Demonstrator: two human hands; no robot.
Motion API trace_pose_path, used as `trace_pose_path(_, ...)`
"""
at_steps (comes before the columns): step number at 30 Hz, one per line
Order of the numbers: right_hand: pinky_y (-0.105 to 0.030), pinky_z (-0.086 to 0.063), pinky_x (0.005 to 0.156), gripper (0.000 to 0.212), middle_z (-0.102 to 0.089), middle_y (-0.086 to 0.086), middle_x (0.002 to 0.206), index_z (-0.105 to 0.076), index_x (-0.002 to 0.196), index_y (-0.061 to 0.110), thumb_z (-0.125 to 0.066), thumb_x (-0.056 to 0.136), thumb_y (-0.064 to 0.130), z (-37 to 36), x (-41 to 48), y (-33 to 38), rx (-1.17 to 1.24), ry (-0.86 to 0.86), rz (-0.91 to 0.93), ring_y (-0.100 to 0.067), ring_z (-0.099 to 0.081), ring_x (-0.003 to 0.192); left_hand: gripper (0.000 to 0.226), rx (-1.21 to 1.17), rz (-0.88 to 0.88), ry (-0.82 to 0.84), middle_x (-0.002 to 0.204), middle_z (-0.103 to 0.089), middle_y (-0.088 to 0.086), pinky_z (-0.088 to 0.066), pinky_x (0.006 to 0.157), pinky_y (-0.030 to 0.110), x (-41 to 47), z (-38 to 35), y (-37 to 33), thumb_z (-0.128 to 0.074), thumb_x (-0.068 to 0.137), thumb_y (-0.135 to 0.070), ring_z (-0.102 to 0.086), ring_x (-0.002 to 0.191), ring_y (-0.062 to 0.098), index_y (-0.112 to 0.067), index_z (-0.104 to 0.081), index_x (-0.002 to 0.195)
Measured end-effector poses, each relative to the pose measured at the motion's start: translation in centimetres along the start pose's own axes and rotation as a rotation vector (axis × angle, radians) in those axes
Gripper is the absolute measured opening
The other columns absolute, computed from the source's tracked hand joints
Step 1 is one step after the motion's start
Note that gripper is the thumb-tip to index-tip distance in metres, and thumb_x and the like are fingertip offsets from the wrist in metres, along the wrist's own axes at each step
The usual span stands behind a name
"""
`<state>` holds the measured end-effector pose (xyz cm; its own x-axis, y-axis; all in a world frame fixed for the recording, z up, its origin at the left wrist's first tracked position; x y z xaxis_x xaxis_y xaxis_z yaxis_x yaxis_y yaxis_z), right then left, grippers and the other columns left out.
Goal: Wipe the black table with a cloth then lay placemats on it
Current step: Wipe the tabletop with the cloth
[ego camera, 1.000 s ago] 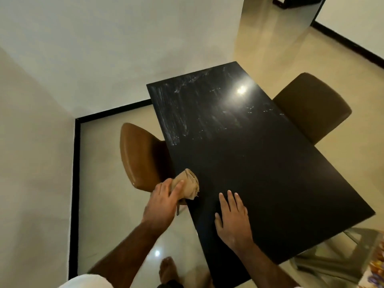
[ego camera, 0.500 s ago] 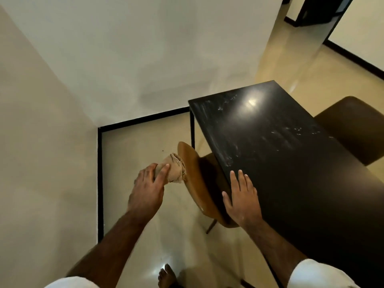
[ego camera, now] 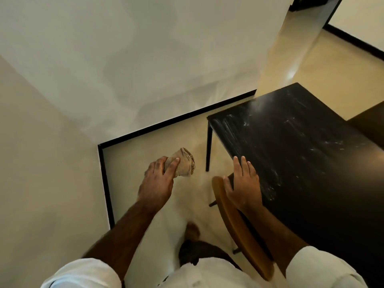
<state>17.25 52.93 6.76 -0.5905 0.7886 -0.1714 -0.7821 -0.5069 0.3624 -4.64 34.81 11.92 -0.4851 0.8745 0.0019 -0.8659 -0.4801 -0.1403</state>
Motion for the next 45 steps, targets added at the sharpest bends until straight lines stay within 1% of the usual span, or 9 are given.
trace_pose_path(7,-0.057,-0.014,0.136,0.083,-0.001,-0.007,0.184,-0.001,0.175,0.025,-0.035,0.11,0.065,-1.3,10.0,4.2,0.015,0.022,-0.035,-0.033,-0.002,0.17,0.066,-0.037,-0.077,0.085,0.154,-0.052,0.025,-0.06,0.099,0.06,11.3,-0.3,3.1,-0.065,0.101,-0.023,-0.057,0.133,0.043,-0.022,-0.045,0.163)
trace_pose_path(13,-0.056,-0.014,0.133,0.086,-0.001,-0.005,0.184,0.0,0.176,0.026,-0.037,0.109,0.066,-0.6,16.7,4.7,0.042,-0.061,-0.162,-0.032,-0.003,0.17,0.073,-0.105,-0.323,0.117,0.148,-0.054,0.023,-0.062,0.094,0.057,23.8,-2.5,2.3,-0.078,0.094,-0.021,-0.062,0.127,0.042,-0.021,-0.049,0.16)
trace_pose_path(17,-0.056,-0.014,0.134,0.095,0.006,-0.003,0.184,0.007,0.175,0.029,-0.044,0.105,0.069,-0.2,20.8,4.4,0.078,-0.072,-0.283,-0.03,0.003,0.17,0.07,-0.101,-0.52,0.119,0.15,-0.052,0.021,-0.059,0.095,0.055,32.3,-4.0,0.2,-0.072,0.096,-0.023,-0.059,0.129,0.041,-0.022,-0.049,0.162)
trace_pose_path(27,-0.053,-0.009,0.132,0.116,0.013,-0.001,0.183,0.012,0.173,0.035,-0.072,0.095,0.053,3.0,22.8,1.4,0.119,-0.179,-0.602,-0.03,0.008,0.169,0.09,-0.101,-1.211,0.36,0.159,-0.048,0.022,-0.054,0.111,0.06,40.3,-6.8,-16.0,-0.086,0.09,-0.037,-0.053,0.141,0.042,-0.025,-0.038,0.165)
trace_pose_path(31,-0.053,-0.013,0.134,0.106,0.007,-0.002,0.184,0.007,0.174,0.029,-0.07,0.101,0.039,4.0,21.1,-3.1,0.174,-0.245,-0.771,-0.028,0.005,0.17,0.086,-0.112,-1.402,0.461,0.164,-0.042,0.013,-0.042,0.125,0.049,38.6,-9.0,-23.7,-0.069,0.093,-0.057,-0.044,0.148,0.032,-0.024,-0.035,0.165)
trace_pose_path(35,-0.053,-0.023,0.135,0.082,-0.026,-0.001,0.179,-0.019,0.173,0.027,-0.064,0.104,0.032,4.3,18.1,-9.2,0.155,-0.348,-0.94,-0.027,-0.018,0.167,0.061,-0.225,-1.435,0.682,0.154,-0.051,0.007,-0.042,0.124,0.04,36.6,-12.0,-30.7,-0.069,0.103,-0.034,-0.051,0.141,0.022,-0.019,-0.042,0.155)
trace_pose_path(38,-0.052,-0.05,0.119,0.076,-0.044,-0.004,0.168,-0.032,0.169,0.029,-0.066,0.101,0.033,4.1,15.7,-13.3,0.093,-0.369,-1.002,-0.03,-0.049,0.148,0.063,-0.308,-1.5,0.803,0.153,-0.052,0.011,-0.038,0.122,0.034,34.9,-13.2,-34.9,-0.074,0.1,-0.02,-0.05,0.14,0.023,-0.008,-0.045,0.154)
trace_pose_path(42,-0.042,-0.064,0.08,0.065,-0.064,-0.006,0.155,-0.051,0.162,0.03,-0.07,0.1,0.024,4.3,12.8,-18.0,-0.011,-0.459,-1.091,-0.031,-0.076,0.107,0.064,-0.286,-1.627,0.867,0.156,-0.047,0.007,-0.039,0.12,0.032,33.0,-15.2,-39.4,-0.078,0.098,-0.031,-0.045,0.138,0.012,-0.014,-0.043,0.149)
trace_pose_path(45,-0.042,-0.065,0.071,0.064,-0.065,-0.006,0.154,-0.054,0.16,0.03,-0.066,0.099,0.016,4.1,10.4,-21.7,0.012,-0.526,-1.212,-0.034,-0.077,0.097,0.073,-0.191,-1.703,0.78,0.167,-0.041,0.011,-0.035,0.129,0.043,33.1,-17.5,-42.4,-0.075,0.098,-0.048,-0.041,0.152,0.025,-0.013,-0.041,0.153)
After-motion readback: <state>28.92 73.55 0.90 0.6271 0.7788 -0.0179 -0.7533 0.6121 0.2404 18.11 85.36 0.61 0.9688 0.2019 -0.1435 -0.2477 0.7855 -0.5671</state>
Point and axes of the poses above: each hand's wrist, its own x-axis towards the middle knuckle, its own z-axis out of the back of the hand, y = z × x, the point moved 10 cm from there along x, towards the middle knuckle
